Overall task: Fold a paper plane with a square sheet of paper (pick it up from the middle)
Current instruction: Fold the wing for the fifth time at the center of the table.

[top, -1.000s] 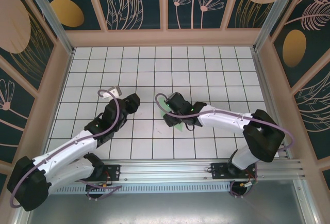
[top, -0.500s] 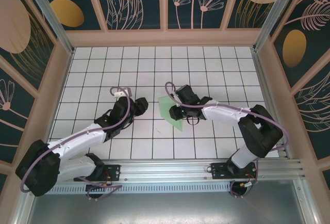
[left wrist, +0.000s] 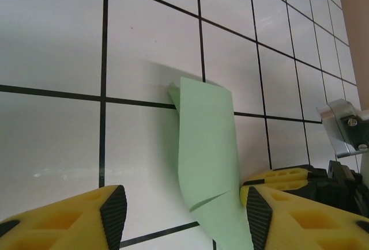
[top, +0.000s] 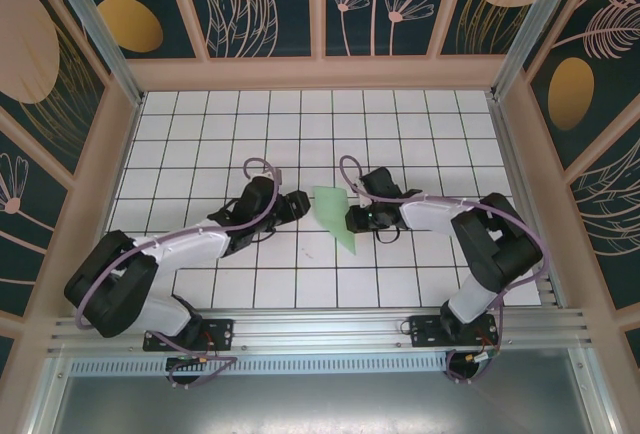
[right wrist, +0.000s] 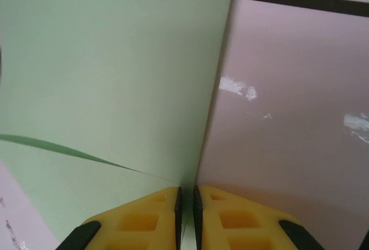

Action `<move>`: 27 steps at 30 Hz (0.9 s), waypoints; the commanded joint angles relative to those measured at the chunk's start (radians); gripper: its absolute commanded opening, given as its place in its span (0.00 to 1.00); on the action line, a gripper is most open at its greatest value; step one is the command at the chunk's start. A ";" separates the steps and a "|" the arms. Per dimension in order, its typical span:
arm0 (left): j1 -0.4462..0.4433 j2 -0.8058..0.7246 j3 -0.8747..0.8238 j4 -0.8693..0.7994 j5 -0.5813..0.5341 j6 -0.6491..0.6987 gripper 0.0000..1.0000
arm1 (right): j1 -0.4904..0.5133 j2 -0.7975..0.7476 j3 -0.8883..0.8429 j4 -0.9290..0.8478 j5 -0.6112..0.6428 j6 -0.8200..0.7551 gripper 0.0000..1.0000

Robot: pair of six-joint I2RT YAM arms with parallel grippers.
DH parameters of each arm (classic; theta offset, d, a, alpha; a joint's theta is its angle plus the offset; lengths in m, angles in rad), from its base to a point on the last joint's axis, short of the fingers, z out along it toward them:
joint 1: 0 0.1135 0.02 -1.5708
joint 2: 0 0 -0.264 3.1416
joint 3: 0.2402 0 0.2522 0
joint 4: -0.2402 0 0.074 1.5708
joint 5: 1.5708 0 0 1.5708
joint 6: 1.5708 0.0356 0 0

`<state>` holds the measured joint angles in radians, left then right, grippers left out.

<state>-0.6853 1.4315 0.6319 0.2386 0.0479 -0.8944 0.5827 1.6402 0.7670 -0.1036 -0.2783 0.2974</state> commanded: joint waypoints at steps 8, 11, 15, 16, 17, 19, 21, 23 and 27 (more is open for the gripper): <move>0.005 0.151 0.054 0.056 0.136 -0.110 0.62 | -0.030 0.037 -0.036 0.080 -0.072 0.017 0.18; 0.005 0.186 0.046 0.112 0.164 -0.153 0.59 | -0.030 0.040 -0.037 0.077 -0.071 0.014 0.18; 0.001 0.236 0.045 0.175 0.193 -0.198 0.53 | -0.029 0.041 -0.040 0.079 -0.076 0.013 0.18; 0.001 0.247 0.046 0.194 0.201 -0.208 0.51 | -0.030 0.042 -0.041 0.079 -0.077 0.013 0.18; 0.001 0.256 0.047 0.210 0.207 -0.214 0.50 | -0.029 0.042 -0.040 0.081 -0.079 0.013 0.18; -0.005 0.275 0.057 0.222 0.217 -0.222 0.49 | -0.030 0.043 -0.040 0.081 -0.081 0.013 0.18; -0.007 0.276 0.057 0.238 0.221 -0.232 0.49 | -0.030 0.042 -0.042 0.083 -0.081 0.011 0.18; -0.009 0.317 0.054 0.269 0.229 -0.246 0.47 | -0.029 0.042 -0.043 0.084 -0.086 0.010 0.18; -0.013 0.350 0.071 0.310 0.258 -0.264 0.37 | -0.030 0.040 -0.040 0.090 -0.090 0.007 0.19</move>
<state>-0.6895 1.7599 0.6735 0.4778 0.2726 -1.1339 0.5568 1.6596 0.7498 -0.0242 -0.3466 0.3027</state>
